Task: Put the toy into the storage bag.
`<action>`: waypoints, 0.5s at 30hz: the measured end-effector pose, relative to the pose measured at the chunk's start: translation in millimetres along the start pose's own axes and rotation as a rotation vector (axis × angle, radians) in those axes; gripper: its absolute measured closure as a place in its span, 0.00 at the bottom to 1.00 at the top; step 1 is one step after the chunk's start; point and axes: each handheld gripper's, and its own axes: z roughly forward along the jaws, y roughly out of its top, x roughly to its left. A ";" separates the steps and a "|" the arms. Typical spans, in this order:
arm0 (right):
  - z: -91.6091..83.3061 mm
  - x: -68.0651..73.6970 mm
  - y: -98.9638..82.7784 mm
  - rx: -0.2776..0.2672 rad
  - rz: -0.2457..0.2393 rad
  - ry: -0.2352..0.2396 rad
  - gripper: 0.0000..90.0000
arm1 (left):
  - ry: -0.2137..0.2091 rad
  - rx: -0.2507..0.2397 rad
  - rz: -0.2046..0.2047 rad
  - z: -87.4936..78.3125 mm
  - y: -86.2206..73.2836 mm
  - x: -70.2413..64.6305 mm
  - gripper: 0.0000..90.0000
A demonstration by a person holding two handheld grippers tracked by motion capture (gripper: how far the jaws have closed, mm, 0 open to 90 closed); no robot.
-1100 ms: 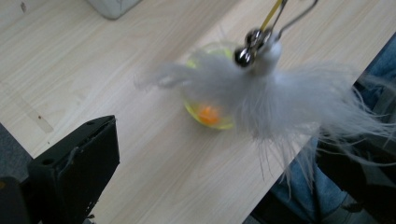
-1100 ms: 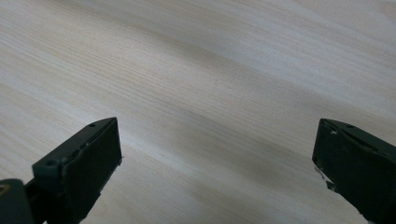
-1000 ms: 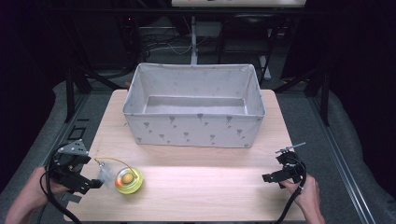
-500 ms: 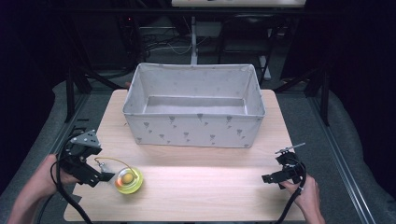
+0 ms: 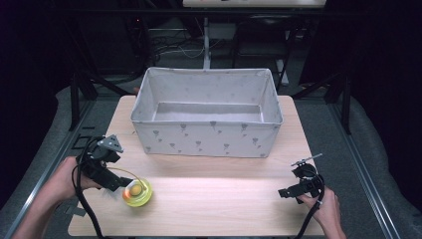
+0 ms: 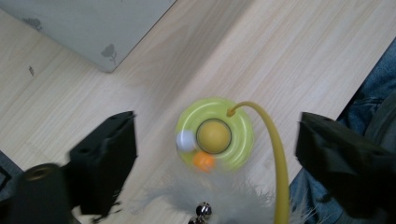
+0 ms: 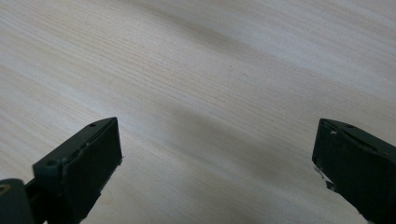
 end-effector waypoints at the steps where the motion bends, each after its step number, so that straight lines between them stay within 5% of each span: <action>1: 0.1 0.0 0.3 0.000 0.000 0.004 0.01 | 0.003 0.006 0.002 -0.1 1.8 -0.7 0.23; 7: -1.5 -1.7 0.1 -0.004 0.000 0.002 0.02 | 0.003 0.057 0.031 1.7 12.3 -5.6 0.48; 15: -2.6 -2.1 -0.4 -0.011 0.007 0.002 0.03 | -0.005 0.102 0.050 6.6 17.5 -9.7 0.68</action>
